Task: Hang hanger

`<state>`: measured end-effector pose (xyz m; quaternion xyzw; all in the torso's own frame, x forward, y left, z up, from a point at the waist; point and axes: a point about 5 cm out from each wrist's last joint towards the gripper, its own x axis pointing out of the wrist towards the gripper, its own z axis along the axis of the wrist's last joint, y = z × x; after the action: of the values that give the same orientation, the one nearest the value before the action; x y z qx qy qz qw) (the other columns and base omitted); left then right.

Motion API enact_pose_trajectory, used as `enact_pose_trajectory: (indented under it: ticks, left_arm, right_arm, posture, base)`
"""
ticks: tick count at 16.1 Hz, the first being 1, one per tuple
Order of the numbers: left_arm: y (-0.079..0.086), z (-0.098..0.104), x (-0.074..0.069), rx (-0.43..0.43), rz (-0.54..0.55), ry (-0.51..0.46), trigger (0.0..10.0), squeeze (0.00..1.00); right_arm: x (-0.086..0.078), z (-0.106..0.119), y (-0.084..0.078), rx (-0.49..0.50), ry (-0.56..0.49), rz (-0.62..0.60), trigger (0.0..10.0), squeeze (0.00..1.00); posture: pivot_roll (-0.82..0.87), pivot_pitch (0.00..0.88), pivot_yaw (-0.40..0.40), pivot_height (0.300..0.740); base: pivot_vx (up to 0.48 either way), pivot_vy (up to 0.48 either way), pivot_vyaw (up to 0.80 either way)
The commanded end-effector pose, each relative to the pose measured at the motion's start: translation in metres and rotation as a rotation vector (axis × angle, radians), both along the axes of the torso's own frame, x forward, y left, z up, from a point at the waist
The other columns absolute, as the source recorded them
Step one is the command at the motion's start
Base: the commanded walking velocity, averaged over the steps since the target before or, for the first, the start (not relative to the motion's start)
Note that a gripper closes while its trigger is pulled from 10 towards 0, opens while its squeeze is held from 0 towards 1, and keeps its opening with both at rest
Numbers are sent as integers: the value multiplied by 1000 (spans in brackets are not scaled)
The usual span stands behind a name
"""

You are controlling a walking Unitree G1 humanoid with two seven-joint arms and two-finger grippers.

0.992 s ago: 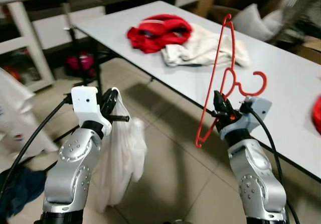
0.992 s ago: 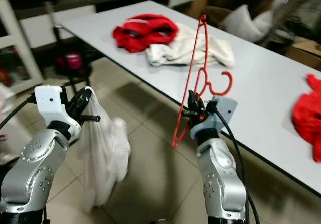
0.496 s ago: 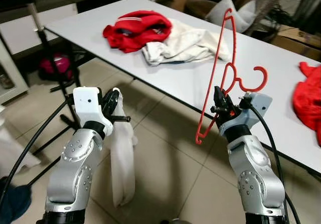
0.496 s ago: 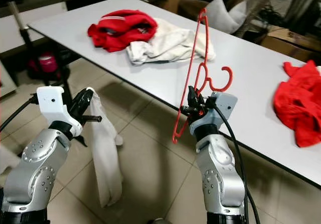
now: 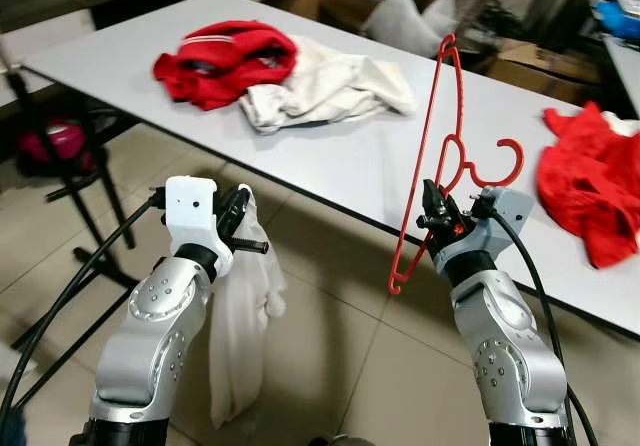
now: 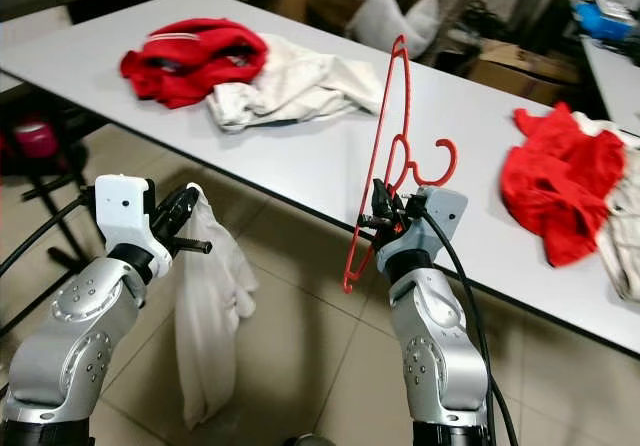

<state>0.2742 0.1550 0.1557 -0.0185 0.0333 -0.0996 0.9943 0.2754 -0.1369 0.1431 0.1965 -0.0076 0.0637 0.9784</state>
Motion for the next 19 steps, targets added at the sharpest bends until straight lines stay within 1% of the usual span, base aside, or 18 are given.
enact_pose_trajectory:
  ticks: [1,5,9,12,14,16,18,19]
  left_arm:
    - [-5,6,-2,19,-38,-19,10000,0]
    - [-4,4,-2,37,-40,-11,10000,0]
    - [-4,4,-2,40,-38,-11,10000,0]
    - [-3,4,-2,40,-34,-12,10000,0]
    - [-3,3,-4,39,-38,-8,10000,0]
    - [-3,3,-3,40,-41,-6,10000,0]
    - [-3,3,-3,41,-44,-6,10000,0]
    - [-4,3,-3,42,-46,-5,10000,0]
  right_arm:
    - [-3,3,-4,6,-6,-8,10000,0]
    - [-4,3,-4,26,2,-6,10000,0]
    - [-3,3,-4,-10,9,-9,10000,0]
    - [-3,3,-5,0,11,-10,10000,0]
    - [-3,0,-6,-9,34,-35,10000,0]
    - [-3,-2,-8,-59,47,-48,10000,0]
    - [-4,-1,-5,-21,32,-28,10000,0]
    - [-4,-1,-6,-10,31,-36,10000,0]
  posture:
    - [-111,0,-95,740]
    - [-111,0,-95,740]
    - [-111,0,-99,740]
    - [-112,0,-102,740]
    - [-112,0,-102,740]
    - [-112,0,-102,740]
    - [-111,0,-93,740]
    - [-112,0,-91,740]
  base:
    - [0,0,-800]
    - [0,0,-800]
    - [0,0,-800]
    - [0,0,-800]
    - [0,0,-794]
    - [0,0,-775]
    - [0,0,-781]
    - [0,0,-800]
